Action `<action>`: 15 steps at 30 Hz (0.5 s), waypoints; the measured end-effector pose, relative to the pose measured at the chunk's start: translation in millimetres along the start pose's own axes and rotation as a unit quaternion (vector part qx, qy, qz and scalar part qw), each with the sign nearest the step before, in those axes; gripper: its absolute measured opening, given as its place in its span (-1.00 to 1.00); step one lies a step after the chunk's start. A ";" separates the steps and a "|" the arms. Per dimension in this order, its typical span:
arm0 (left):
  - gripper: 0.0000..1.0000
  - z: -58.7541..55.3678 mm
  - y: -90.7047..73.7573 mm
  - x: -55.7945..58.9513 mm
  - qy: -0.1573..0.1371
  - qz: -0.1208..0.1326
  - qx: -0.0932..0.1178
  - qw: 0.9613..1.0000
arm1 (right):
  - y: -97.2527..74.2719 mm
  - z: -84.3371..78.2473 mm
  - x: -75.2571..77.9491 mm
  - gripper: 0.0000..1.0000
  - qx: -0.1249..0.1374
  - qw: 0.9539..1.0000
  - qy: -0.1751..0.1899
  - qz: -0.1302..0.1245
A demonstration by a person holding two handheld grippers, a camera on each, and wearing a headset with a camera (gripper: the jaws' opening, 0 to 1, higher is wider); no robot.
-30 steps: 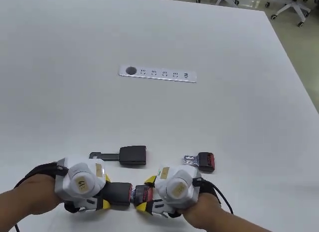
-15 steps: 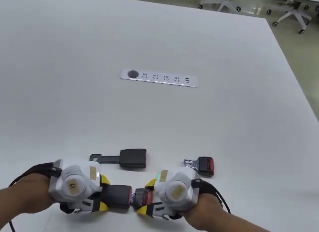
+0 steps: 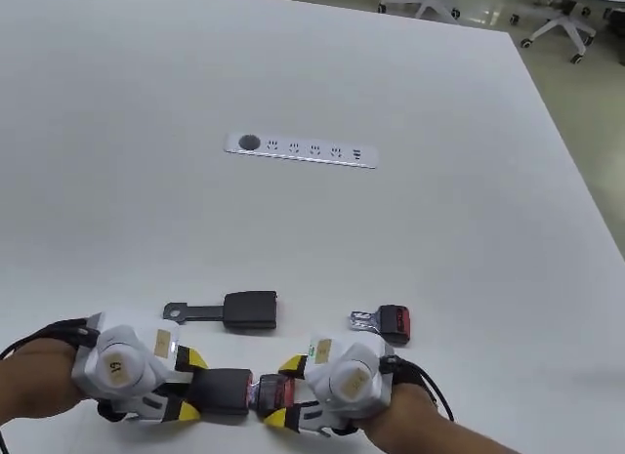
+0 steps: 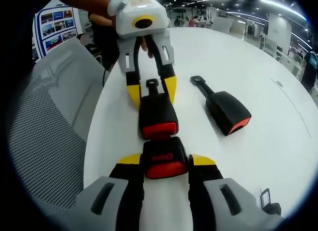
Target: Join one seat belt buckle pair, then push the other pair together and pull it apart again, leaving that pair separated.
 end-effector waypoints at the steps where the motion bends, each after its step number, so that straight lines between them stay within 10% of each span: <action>1: -0.39 -0.6 0.5 -0.1 0.001 0.000 0.001 1.000 | -0.5 -0.1 0.0 -0.35 0.001 1.000 -0.002 0.001; 15: -0.39 2.2 -0.2 0.0 -0.001 -0.008 0.009 1.000 | 2.9 -3.1 3.6 -0.35 0.019 1.000 0.002 0.002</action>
Point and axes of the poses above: the centre of the closed fingertips' face, and the gripper's own axes: y roughly forward along the fingers, x roughly to its right, z roughly out of its top, the point moved 3 cm from there along -y, roughly backward along the fingers, and after that the axes turned 4 degrees about y, right-handed, at the moved point
